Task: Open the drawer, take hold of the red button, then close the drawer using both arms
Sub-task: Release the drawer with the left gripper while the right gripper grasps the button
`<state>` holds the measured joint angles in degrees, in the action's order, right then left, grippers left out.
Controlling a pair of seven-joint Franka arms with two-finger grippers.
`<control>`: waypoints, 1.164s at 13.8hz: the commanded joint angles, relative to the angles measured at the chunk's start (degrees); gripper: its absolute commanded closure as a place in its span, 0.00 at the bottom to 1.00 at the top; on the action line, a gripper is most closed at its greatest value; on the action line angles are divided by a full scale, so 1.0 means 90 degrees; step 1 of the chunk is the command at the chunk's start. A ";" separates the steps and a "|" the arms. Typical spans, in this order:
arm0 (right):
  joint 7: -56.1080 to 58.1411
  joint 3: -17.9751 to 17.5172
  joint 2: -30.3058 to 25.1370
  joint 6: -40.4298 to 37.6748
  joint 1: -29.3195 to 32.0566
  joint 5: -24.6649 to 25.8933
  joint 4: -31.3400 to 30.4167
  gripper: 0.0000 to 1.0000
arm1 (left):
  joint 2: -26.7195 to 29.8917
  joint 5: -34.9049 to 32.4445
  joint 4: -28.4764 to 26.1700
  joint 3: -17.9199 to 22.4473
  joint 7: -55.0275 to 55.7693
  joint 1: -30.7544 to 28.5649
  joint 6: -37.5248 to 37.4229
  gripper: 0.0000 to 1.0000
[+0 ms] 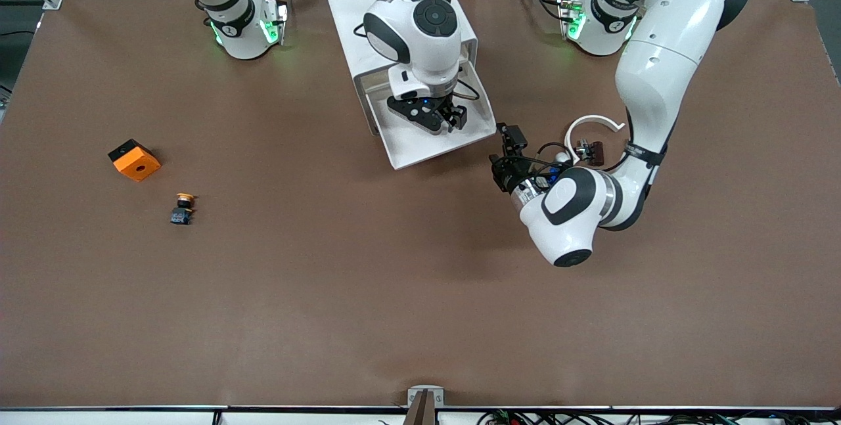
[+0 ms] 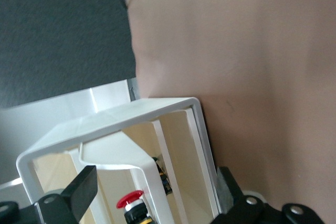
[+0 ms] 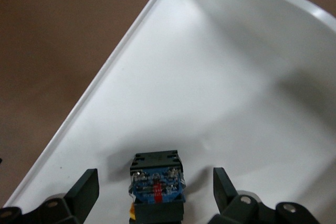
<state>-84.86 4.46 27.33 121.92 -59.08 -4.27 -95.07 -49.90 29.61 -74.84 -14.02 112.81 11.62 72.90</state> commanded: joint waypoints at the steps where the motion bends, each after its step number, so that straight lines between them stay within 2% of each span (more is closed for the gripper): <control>1: -0.0102 0.0031 0.0088 -0.0011 -0.0066 0.0064 0.0143 0.42 | 0.0105 -0.0525 0.0219 -0.0092 -0.0822 -0.0090 -0.0063 0.00; 3: -0.0064 0.0031 0.0078 -0.0011 -0.0066 0.0064 0.0162 0.87 | 0.0125 -0.0799 0.0297 -0.0102 -0.1574 -0.0090 0.0025 0.00; 4: -0.0102 0.0031 0.0088 -0.0011 -0.0066 0.0064 0.0182 1.00 | 0.0250 -0.1003 0.0298 -0.0131 -0.1993 -0.0090 0.0219 0.00; 7: -0.0054 0.0041 0.0059 -0.0079 -0.0018 0.0045 0.0308 1.00 | 0.0515 -0.1989 0.0259 -0.0725 -0.3069 -0.0217 0.1029 0.00; 9: -0.0005 0.0041 0.0010 -0.0128 0.0041 0.0015 0.0367 1.00 | 0.0535 -0.2778 0.0259 -0.1252 -0.3247 -0.0363 0.1449 0.00; 11: 0.0073 0.0070 -0.0077 -0.0546 0.0216 0.0015 0.0620 1.00 | 0.0710 -0.3084 0.0259 -0.1633 -0.3247 -0.0616 0.1694 0.00; 13: 0.0180 0.0080 -0.0214 -0.1063 0.0450 0.0044 0.0894 1.00 | 0.0837 -0.3319 0.0249 -0.1694 -0.3257 -0.0647 0.1783 0.00; 16: 0.1436 0.0080 -0.0643 -0.1708 0.1240 0.0044 0.0885 1.00 | 0.0964 -0.3525 0.0220 -0.1713 -0.3267 -0.0754 0.1832 0.00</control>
<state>-78.41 6.04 24.78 110.07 -52.77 -4.22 -86.42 -43.02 -0.43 -71.33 -28.40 84.39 6.33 88.47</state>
